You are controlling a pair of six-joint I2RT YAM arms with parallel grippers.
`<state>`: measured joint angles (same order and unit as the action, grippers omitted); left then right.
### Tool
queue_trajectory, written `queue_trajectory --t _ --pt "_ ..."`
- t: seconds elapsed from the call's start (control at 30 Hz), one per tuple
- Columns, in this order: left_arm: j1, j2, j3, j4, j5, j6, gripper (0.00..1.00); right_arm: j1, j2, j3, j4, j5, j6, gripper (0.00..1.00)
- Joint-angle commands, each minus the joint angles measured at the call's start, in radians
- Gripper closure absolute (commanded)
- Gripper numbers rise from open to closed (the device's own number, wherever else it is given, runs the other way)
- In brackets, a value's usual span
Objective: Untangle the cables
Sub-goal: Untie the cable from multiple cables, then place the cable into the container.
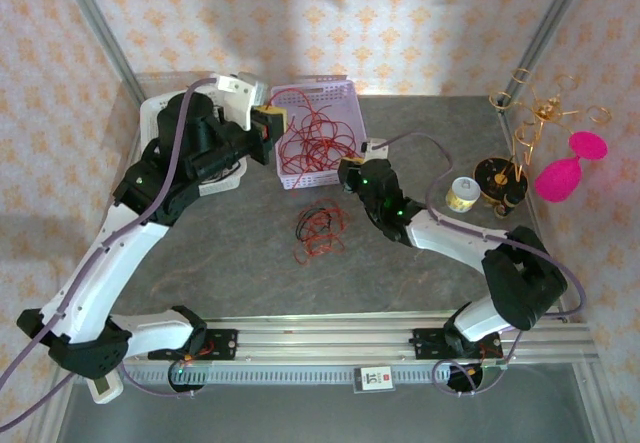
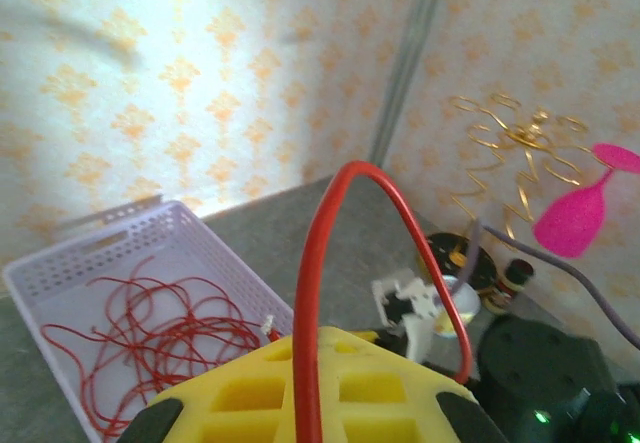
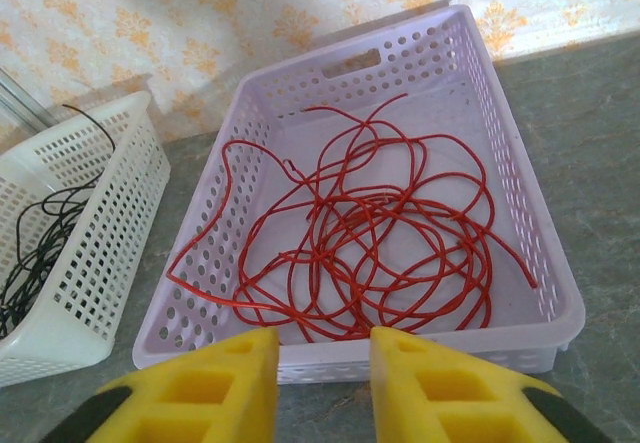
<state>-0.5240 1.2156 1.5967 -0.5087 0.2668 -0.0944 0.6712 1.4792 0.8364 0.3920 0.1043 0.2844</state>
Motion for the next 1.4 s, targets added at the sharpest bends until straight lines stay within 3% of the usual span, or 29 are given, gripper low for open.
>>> queue_trajectory --t 0.0,0.37,0.57,0.73,0.97,1.0,1.07,1.2,1.37 --pt "-0.007 0.065 0.041 0.007 -0.145 0.022 1.00 -0.002 -0.057 -0.045 -0.027 0.003 0.018 0.66" --pt "0.071 0.388 0.235 0.187 -0.227 0.028 1.00 -0.005 -0.321 -0.184 -0.274 -0.035 0.039 0.57" --pt "0.119 0.604 0.306 0.314 -0.211 -0.022 1.00 -0.005 -0.433 -0.222 -0.389 -0.055 0.058 0.56" --pt "0.123 0.786 0.331 0.403 -0.195 -0.059 1.00 -0.005 -0.411 -0.226 -0.433 -0.150 0.075 0.55" --pt "0.132 0.959 0.311 0.412 -0.224 -0.090 1.00 -0.005 -0.224 -0.218 -0.340 -0.313 0.171 0.55" --pt "0.134 0.966 0.296 0.415 -0.222 -0.093 0.97 -0.005 -0.203 -0.230 -0.298 -0.317 0.188 0.55" --pt "0.138 0.971 0.270 0.409 -0.218 -0.103 0.78 -0.005 -0.151 -0.237 -0.231 -0.304 0.238 0.55" --pt "0.139 0.925 0.232 0.377 -0.219 -0.095 0.54 -0.005 -0.038 -0.204 -0.156 -0.325 0.267 0.55" --pt "0.137 0.775 0.138 0.353 -0.225 -0.082 0.41 -0.005 0.058 -0.161 -0.127 -0.306 0.269 0.56"
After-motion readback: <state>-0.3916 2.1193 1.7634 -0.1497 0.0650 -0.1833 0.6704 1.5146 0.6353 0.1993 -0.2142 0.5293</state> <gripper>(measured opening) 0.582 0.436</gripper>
